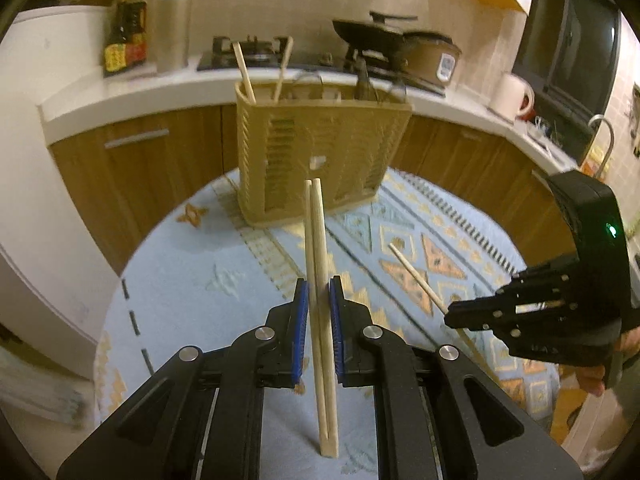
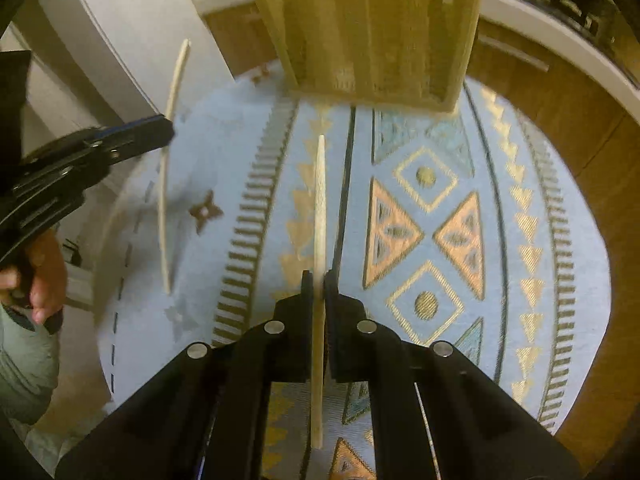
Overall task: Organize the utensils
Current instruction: 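Lift the chopsticks with the left tool while the right tool carries its chopstick to the caddy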
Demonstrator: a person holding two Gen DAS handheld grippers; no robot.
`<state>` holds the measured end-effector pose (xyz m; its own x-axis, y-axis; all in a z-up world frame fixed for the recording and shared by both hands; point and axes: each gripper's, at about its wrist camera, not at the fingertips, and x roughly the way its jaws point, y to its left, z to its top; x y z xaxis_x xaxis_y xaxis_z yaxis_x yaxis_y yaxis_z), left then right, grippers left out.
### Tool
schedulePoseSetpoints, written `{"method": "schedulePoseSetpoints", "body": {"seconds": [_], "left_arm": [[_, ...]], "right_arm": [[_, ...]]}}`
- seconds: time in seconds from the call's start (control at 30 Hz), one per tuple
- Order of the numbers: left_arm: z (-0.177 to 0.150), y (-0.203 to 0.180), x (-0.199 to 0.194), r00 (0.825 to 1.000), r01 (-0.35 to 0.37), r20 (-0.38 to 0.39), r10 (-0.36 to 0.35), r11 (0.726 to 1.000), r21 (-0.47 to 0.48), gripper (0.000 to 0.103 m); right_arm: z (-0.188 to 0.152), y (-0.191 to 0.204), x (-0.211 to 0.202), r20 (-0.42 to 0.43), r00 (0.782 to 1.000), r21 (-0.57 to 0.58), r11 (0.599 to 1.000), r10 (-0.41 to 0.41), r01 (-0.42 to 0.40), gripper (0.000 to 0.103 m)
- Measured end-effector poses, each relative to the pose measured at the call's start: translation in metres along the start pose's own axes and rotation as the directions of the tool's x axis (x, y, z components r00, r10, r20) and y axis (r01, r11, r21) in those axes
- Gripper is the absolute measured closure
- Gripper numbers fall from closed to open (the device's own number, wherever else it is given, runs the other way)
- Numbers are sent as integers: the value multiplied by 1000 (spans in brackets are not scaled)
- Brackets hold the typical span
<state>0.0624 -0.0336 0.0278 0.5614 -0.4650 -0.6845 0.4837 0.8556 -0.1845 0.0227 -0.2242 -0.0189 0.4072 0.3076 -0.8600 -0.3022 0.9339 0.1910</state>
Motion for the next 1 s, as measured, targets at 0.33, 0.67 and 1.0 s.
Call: {"method": "schedulePoseSetpoints", "body": {"seconds": [0.33,0.67,1.0], "left_arm": [[46,-10,-40,972,-6,235,2,1000,15,100],[98,-16,-71,881,-10,472,6,1000,5,101],[139,-3,-68,795,-60,603,64,998,-27,101]], "right_arm": [[27,-15,-62,326,940,-1,994,103,-108,99],[69,-31,-123,645,760,4,993,85,-114,99],[119,-50,-125,809,585,52,998,-62,34,99]]}}
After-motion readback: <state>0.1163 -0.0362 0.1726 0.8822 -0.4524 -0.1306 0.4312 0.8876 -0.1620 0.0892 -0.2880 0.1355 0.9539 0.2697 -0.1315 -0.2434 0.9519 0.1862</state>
